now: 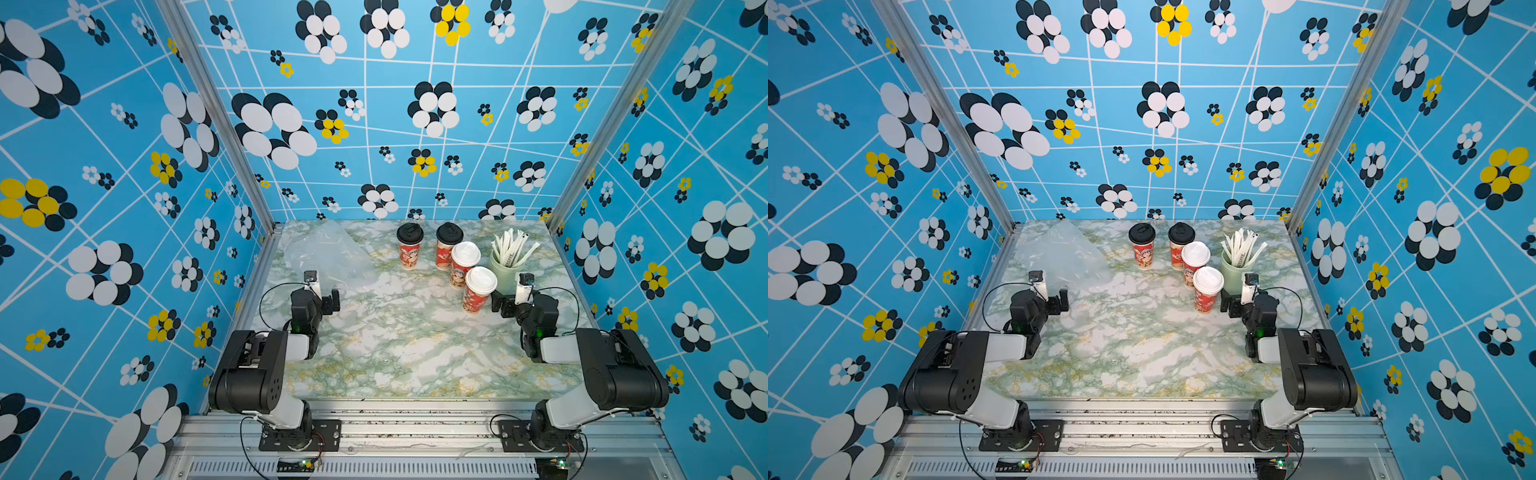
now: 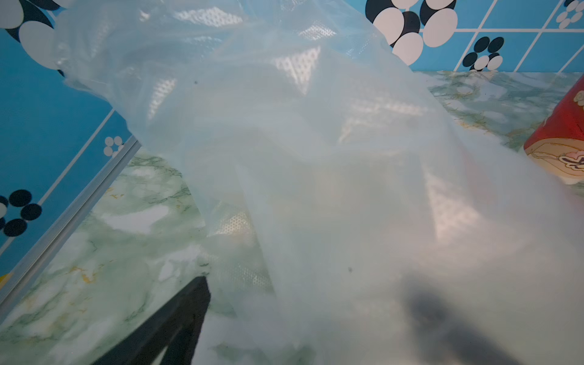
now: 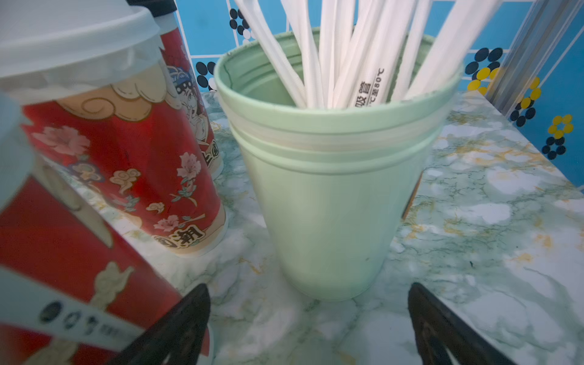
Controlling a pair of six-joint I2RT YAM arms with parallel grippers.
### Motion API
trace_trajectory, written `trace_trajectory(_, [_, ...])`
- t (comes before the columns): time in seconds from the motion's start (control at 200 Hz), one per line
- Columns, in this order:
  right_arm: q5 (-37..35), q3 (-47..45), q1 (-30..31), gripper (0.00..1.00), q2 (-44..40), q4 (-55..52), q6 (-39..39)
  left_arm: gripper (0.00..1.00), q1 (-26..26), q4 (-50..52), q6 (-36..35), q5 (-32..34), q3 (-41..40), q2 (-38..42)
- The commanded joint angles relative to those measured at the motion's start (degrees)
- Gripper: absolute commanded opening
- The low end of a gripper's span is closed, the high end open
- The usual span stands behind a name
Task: Pack milk tea into plastic carrier bags
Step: Pick up the plastic carrier bag from the center of the board.
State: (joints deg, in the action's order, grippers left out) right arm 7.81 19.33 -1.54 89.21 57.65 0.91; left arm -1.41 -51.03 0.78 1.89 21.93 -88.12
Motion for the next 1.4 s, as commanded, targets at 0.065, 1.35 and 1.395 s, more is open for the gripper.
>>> trace_trajectory(0.065, [-0.52,0.58,0.05,0.99,0.30,-0.11,-0.20,0.99,-0.19,-0.52,-0.69,-0.62,0.36,-0.39])
trace_trajectory(1.35, [-7.44,-2.93,0.21,0.99,-3.32,3.64,-2.15,0.99,-0.26,2.19,-0.78,-0.28,1.28,1.13])
trace_trajectory(1.395, [-8.38,-3.72,0.22,0.99,-4.92,3.59,-2.47,0.99,-0.39,6.89,-0.78,0.05,3.01,2.26])
